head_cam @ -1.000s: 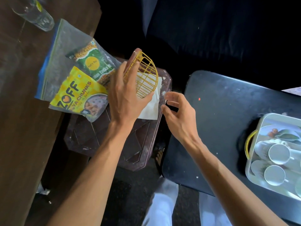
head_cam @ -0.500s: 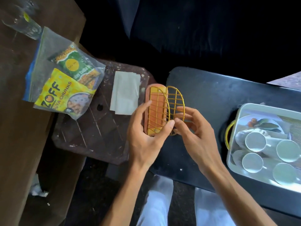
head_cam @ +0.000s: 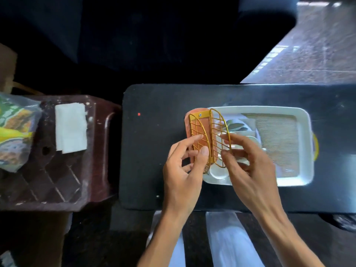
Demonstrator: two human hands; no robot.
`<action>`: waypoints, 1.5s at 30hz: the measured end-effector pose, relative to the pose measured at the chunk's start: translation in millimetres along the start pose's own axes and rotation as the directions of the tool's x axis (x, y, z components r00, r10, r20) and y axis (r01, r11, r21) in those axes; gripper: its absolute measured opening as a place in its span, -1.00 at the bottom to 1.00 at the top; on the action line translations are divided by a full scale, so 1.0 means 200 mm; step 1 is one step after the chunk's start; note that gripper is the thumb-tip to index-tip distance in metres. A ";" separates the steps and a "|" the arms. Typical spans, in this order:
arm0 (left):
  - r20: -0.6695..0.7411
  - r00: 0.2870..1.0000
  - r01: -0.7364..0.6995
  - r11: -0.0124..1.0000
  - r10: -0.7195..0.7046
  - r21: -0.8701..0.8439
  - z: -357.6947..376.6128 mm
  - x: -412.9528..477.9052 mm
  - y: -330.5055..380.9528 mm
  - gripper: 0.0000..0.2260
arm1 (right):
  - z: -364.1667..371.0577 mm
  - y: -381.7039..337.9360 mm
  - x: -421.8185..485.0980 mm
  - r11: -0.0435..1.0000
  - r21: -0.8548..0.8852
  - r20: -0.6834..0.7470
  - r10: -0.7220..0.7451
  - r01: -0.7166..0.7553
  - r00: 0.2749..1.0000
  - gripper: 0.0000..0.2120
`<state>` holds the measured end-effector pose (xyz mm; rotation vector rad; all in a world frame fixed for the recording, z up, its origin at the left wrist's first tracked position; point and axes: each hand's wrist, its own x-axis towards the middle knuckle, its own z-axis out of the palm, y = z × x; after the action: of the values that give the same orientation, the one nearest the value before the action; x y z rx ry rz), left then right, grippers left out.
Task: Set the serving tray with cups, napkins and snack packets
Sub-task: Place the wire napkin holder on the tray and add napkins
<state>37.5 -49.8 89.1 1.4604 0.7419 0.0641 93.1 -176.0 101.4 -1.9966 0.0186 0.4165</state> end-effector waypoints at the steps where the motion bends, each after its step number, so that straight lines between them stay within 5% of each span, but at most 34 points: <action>1: 0.032 0.999 0.007 1.000 -0.007 -0.014 0.07 -0.01 0.02 -0.76 | -0.07 0.01 0.00 1.000 -0.004 -0.020 0.003 -0.003 1.000 -0.74; 9: 0.287 0.956 0.066 0.998 -0.060 -0.011 0.66 -0.04 0.07 -0.58 | -0.64 0.22 0.02 0.994 0.055 -0.128 0.102 -0.095 0.987 -0.76; 18: 0.297 0.934 0.208 0.978 -0.200 0.005 1.12 -0.04 -0.13 -0.74 | -0.91 0.62 0.16 0.960 0.052 -0.149 0.281 -0.277 0.948 -0.82; 24: 0.263 0.884 0.395 0.918 -0.387 0.022 1.23 0.00 -0.21 -0.62 | -0.94 0.78 0.23 0.942 0.014 -0.121 0.335 -0.336 0.934 -0.80; 45: 0.240 0.874 0.386 0.904 -0.423 0.185 1.24 0.06 -0.34 -0.68 | -0.91 0.92 0.28 0.938 -0.111 -0.056 0.323 -0.328 0.945 -0.76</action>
<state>141.4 -270.6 5.1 1.3723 0.8188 -0.5132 161.2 -408.6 -4.4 -2.1244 0.3599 0.6047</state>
